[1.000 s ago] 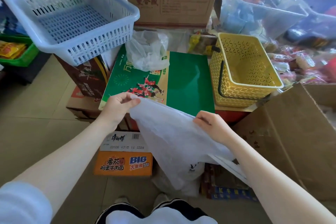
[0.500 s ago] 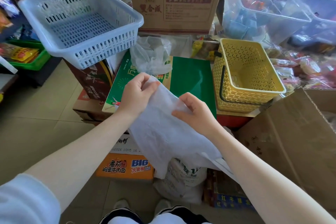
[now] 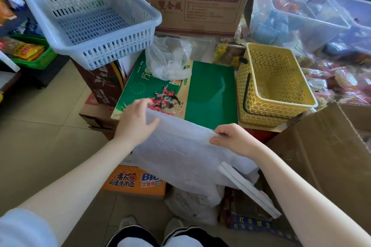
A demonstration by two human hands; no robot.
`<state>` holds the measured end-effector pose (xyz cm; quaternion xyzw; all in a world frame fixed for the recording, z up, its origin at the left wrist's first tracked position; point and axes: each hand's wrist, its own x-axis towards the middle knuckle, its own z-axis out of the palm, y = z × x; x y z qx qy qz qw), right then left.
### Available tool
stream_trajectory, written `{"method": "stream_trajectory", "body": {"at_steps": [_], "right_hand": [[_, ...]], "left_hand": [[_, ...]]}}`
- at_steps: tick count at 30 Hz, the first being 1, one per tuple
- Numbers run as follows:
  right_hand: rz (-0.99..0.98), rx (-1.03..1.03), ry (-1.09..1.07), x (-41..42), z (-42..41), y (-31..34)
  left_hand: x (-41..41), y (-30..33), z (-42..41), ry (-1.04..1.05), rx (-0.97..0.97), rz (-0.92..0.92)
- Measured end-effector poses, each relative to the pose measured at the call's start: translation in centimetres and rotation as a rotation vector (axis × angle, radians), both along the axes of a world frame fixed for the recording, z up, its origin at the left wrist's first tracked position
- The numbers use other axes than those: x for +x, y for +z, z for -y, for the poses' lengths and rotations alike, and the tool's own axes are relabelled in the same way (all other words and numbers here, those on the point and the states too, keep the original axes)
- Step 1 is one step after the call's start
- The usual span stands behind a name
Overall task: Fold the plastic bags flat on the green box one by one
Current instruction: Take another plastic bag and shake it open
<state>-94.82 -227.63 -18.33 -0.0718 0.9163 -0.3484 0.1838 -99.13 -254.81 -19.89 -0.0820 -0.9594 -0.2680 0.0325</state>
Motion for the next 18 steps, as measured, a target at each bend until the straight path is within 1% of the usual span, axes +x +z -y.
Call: {"method": "stream_trajectory", "body": {"at_steps": [2,3,4,6,8,11,15,18], "right_hand": [[-0.02,0.039,0.113,-0.4,1.6,0.9],[-0.034,0.053,0.16,-0.6,2.2,1.4],[-0.047,0.058,0.19,-0.8,2.5,1.8],[-0.085,0.046,0.21,-0.9,2.5,2.4],[-0.104,0.047,0.199,-0.7,1.9,2.7],[-0.086,0.102,0.195,-0.4,0.8,2.6],[-0.036,0.182,0.235,0.3,-0.9,1.8],[0.028,0.268,0.256,1.0,-1.8,0.7]], "left_hand": [[0.1,0.9,-2.3,-0.3,-0.055,-0.114],[0.0,1.2,-3.4,-0.443,-0.053,-0.113],[-0.1,1.4,-4.5,-0.544,-0.051,-0.063],[-0.3,1.6,-5.3,-0.635,-0.009,0.131],[-0.6,1.5,-5.2,-0.65,0.047,0.307],[0.0,0.7,-4.5,-0.645,0.122,0.424],[0.4,-0.2,-3.2,-0.558,0.071,0.368],[0.4,-0.9,-1.8,-0.493,0.052,0.371]]}}
